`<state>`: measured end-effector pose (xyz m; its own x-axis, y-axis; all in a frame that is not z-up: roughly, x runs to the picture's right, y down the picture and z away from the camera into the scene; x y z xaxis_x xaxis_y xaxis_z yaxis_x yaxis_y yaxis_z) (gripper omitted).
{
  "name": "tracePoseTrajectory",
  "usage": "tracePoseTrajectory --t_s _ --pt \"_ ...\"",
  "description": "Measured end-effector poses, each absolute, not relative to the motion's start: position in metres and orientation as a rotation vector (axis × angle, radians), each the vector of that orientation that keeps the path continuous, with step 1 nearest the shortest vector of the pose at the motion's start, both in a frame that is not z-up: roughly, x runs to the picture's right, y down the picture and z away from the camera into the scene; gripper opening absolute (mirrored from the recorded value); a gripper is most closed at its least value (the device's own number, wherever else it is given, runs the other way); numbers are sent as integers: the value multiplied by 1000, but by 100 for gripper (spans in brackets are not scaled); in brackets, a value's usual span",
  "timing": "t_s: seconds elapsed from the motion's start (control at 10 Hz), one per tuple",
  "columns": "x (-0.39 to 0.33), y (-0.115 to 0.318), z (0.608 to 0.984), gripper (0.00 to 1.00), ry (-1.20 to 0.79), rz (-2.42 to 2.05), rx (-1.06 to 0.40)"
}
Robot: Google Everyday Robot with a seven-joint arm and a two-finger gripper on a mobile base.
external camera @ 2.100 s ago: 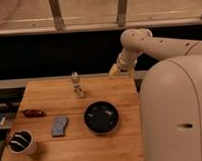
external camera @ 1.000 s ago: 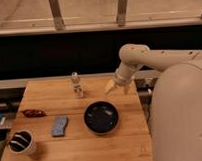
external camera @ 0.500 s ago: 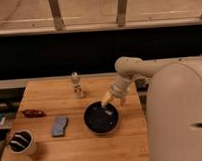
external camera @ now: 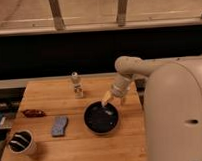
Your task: Drag the ceramic bowl in a circle
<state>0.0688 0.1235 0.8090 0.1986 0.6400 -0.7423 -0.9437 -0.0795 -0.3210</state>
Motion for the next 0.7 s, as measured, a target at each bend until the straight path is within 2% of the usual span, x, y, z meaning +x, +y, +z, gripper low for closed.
tracePoseTrajectory --t_s 0.3,0.5,0.6,0.7 --pt "68 153 841 67 470 1361 -1001" --pt "77 169 847 67 498 1370 -1025" --pt "83 175 844 64 513 1375 -1035" --pt "87 179 841 57 526 1375 -1035"
